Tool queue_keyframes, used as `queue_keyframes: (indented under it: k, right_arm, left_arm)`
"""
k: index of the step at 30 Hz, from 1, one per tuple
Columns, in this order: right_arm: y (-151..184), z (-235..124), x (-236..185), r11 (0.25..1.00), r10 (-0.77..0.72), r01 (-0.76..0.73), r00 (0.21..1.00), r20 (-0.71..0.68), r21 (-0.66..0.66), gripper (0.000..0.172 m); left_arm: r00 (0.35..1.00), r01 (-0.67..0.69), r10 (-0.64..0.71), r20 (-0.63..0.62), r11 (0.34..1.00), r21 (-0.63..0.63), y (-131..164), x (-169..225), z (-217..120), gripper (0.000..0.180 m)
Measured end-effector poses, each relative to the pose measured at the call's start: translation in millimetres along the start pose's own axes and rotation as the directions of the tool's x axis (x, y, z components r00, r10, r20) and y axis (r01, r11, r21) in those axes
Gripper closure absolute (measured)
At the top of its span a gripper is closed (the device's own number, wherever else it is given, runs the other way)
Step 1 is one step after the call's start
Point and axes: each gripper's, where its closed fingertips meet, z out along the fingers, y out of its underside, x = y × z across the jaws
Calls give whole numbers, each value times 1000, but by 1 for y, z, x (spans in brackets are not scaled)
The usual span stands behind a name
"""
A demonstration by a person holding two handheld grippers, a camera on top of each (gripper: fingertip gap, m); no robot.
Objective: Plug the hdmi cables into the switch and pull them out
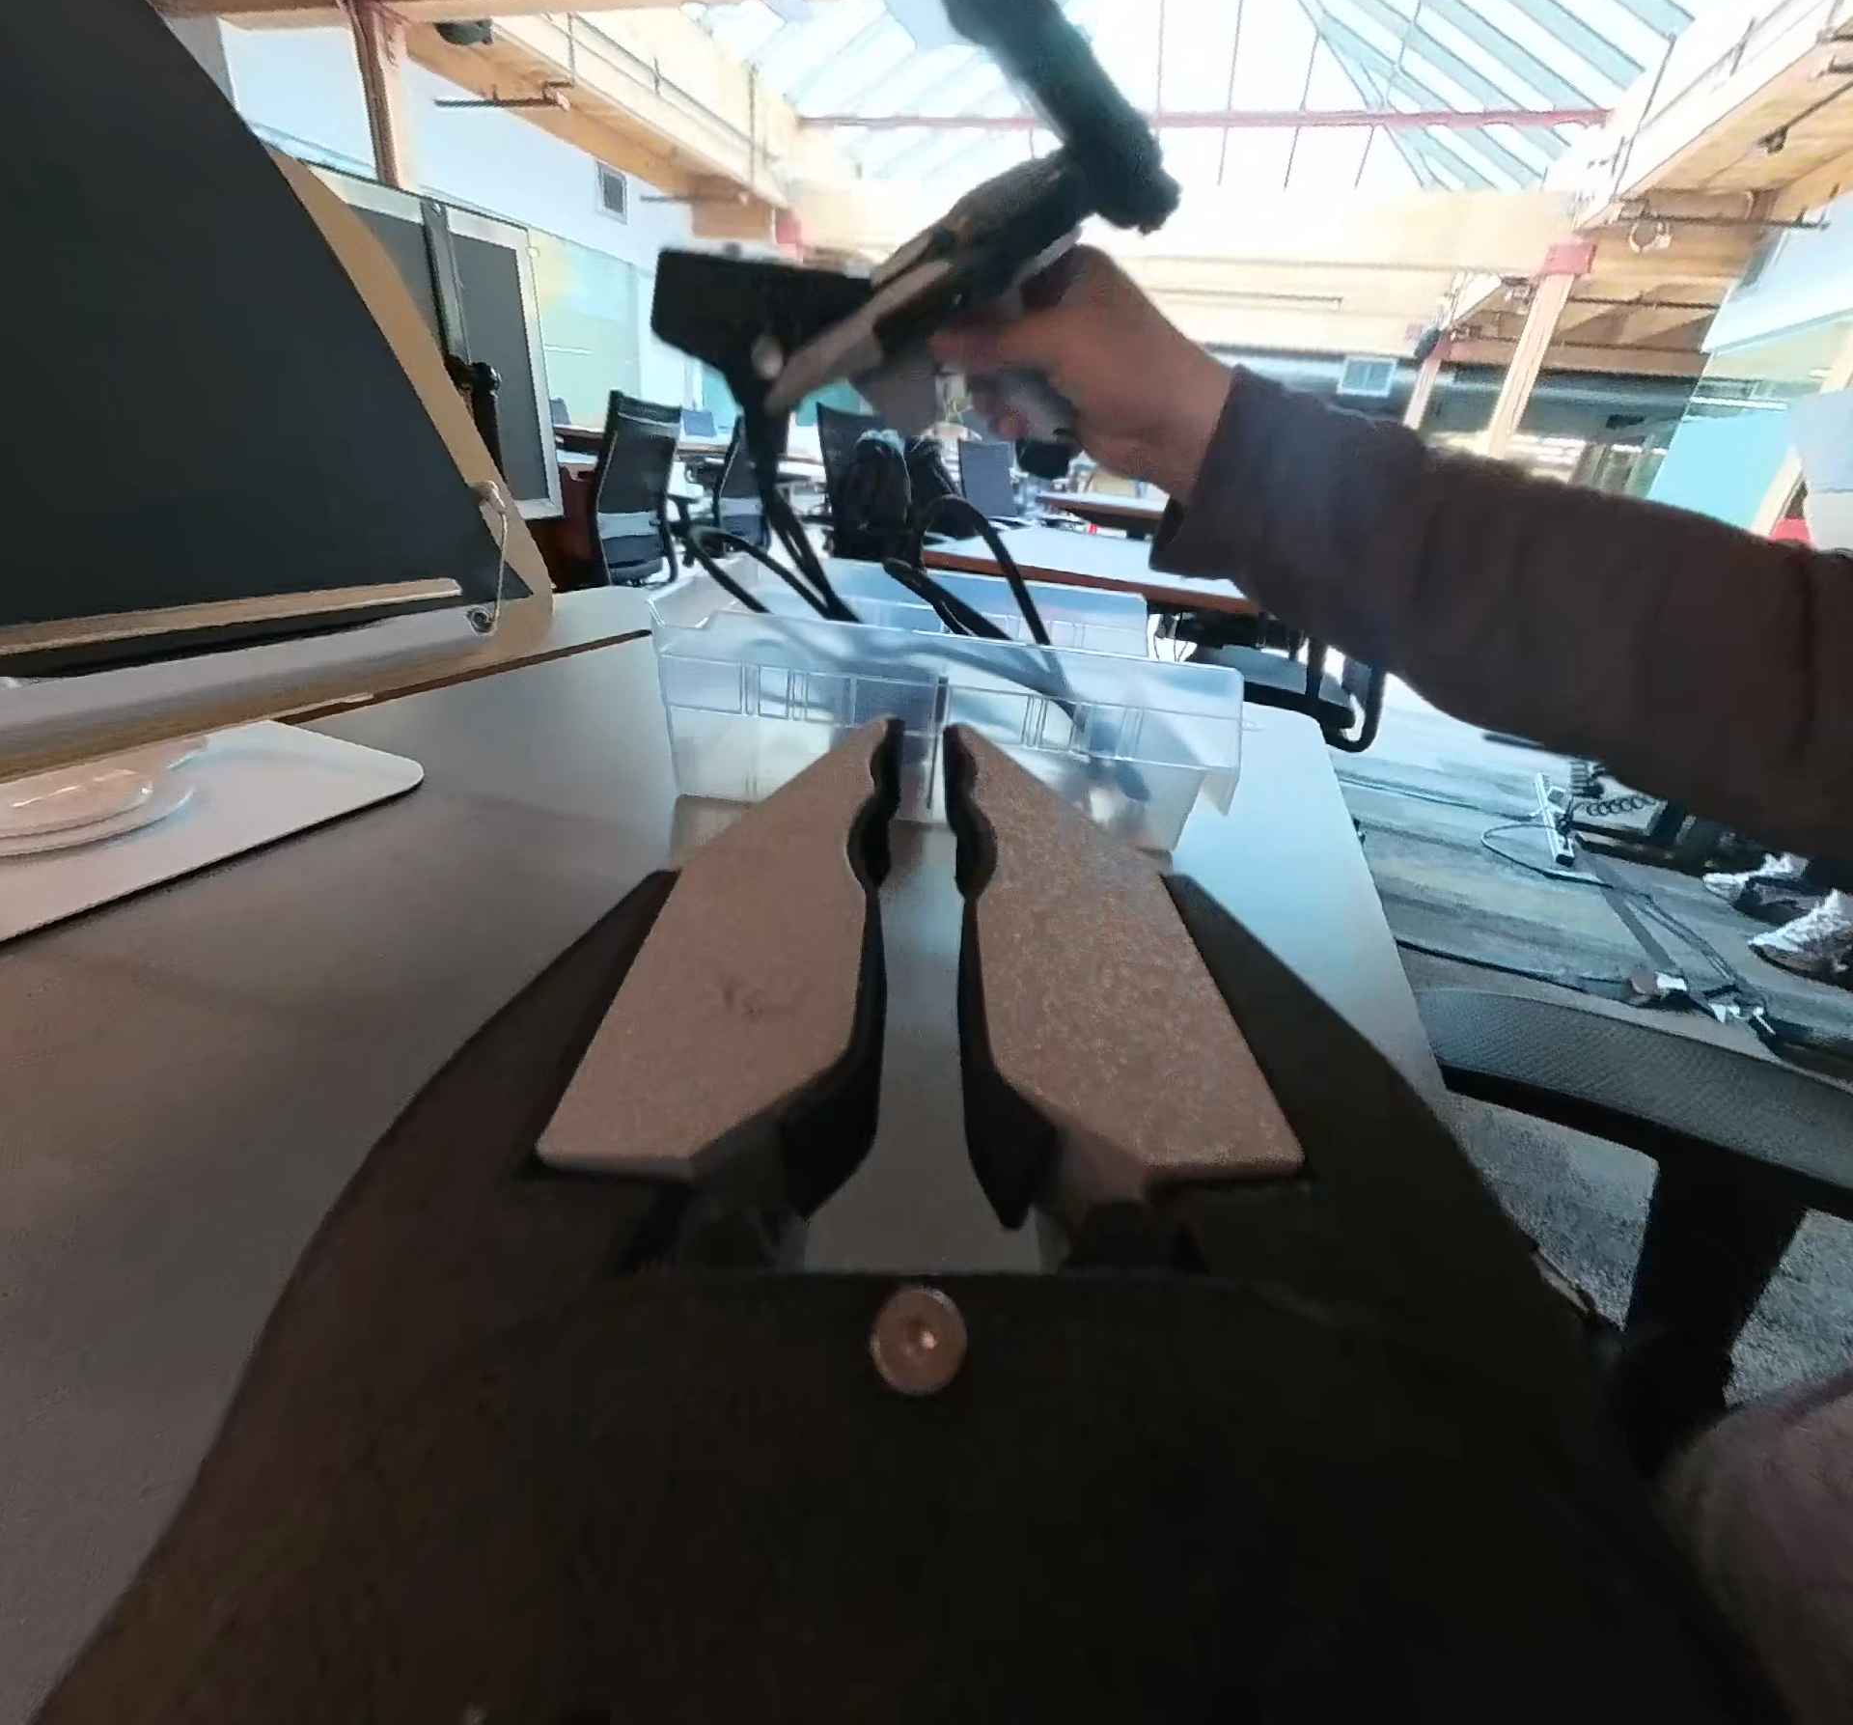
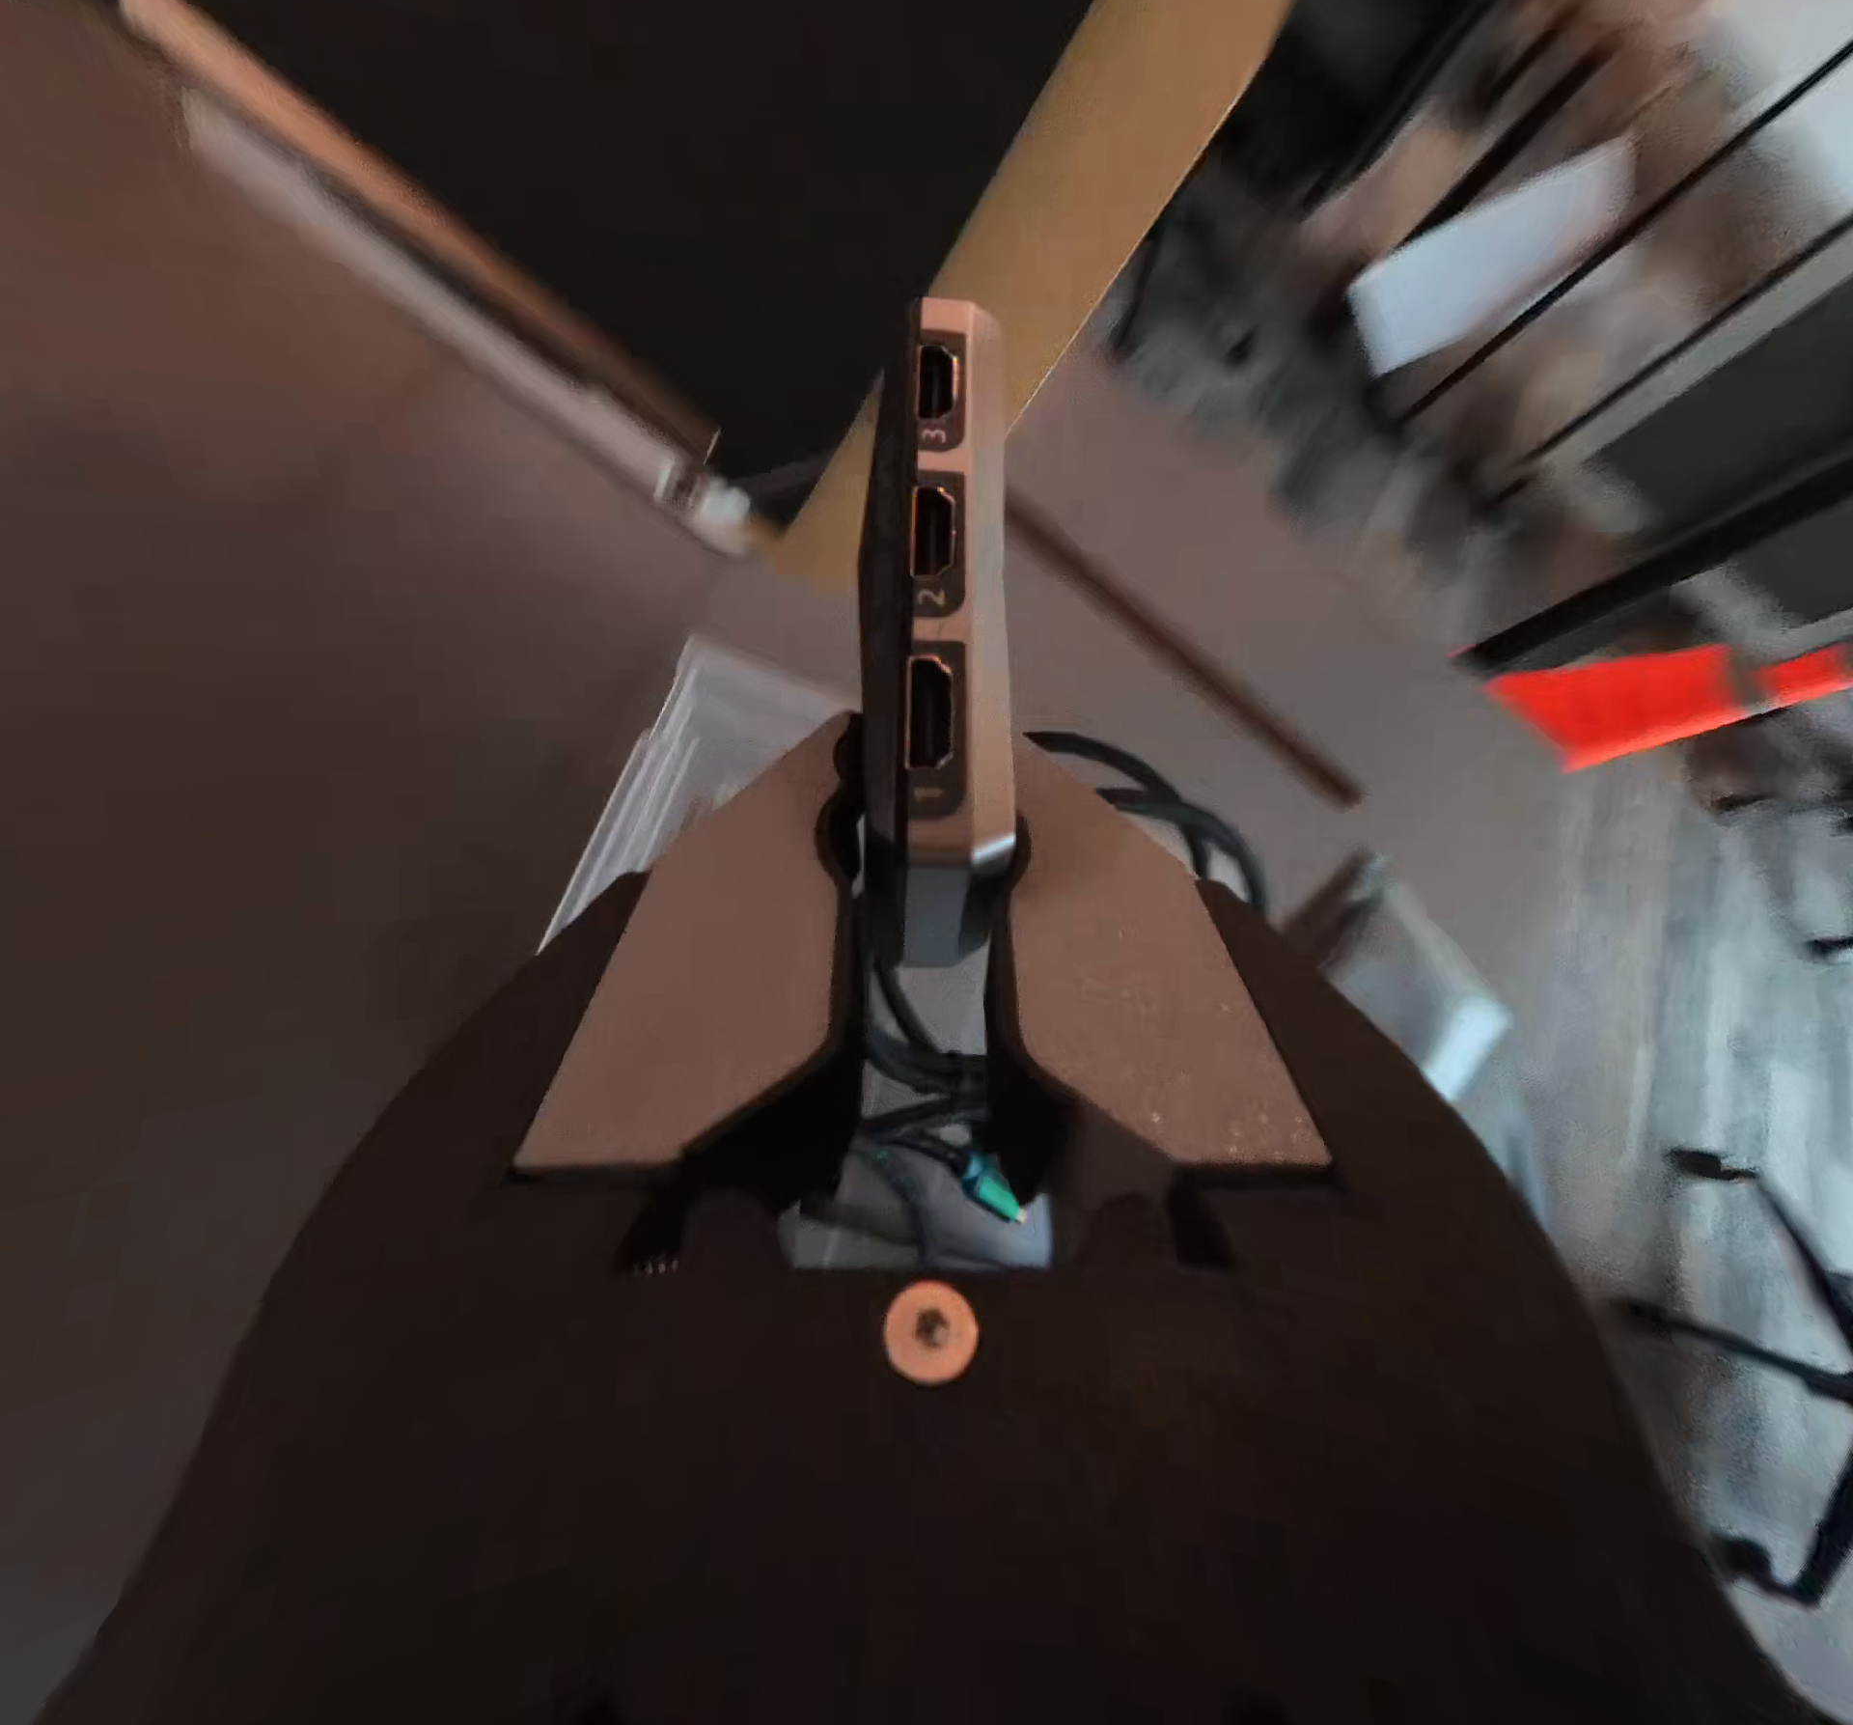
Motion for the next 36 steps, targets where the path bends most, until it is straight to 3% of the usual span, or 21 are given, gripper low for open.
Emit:
queue_keyframes:
  k: [3,6,9,11,14,15,17,20,23,27,33,36]
  right_arm:
    - [45,29,-21,986,49,-28,991,124,-166,153]
    - [80,41,-61,920,271,-146,907,323,-363,152]
    - [111,48,-62,859,285,-115,917,280,-499,149]
    - [99,45,-51,907,182,-75,957,225,-413,147]
    - [45,19,-41,990,13,2,994,110,-139,143]
    - [29,5,-42,998,-15,19,998,69,-54,135]
    - [7,-24,-59,998,-28,23,996,84,61,115]
    - [-1,-65,-95,985,1,-32,984,180,168,101]
    - [18,-97,-115,974,-2,-39,983,181,223,97]
    - [79,-117,-114,987,32,-49,993,109,155,82]
    - [148,-110,-119,993,105,-107,993,48,53,73]
    - [160,-94,-121,994,106,-106,994,1,28,72]
  left_arm:
    - [1000,-6,6,-3,1000,-16,4,1,2,176]
    - [1000,-5,5,-9,999,-34,7,1,3,176]
    - [1000,-13,12,-16,999,-46,9,4,4,177]
    - [1000,-12,11,-13,999,-50,10,3,4,178]
    - [1000,-1,1,-11,999,-51,10,2,4,177]
    - [1000,-1,1,-10,999,-54,11,2,4,177]
    - [1000,-16,16,-1,998,-58,12,2,5,175]
    - [999,-49,51,21,996,-80,15,7,4,165]
    - [996,-50,59,73,992,-119,20,14,-2,145]
    - [995,5,26,97,953,-304,36,47,-30,121]
    - [900,53,121,419,923,-380,-10,34,-119,115]
    - [807,60,175,564,926,-374,-29,4,-172,126]
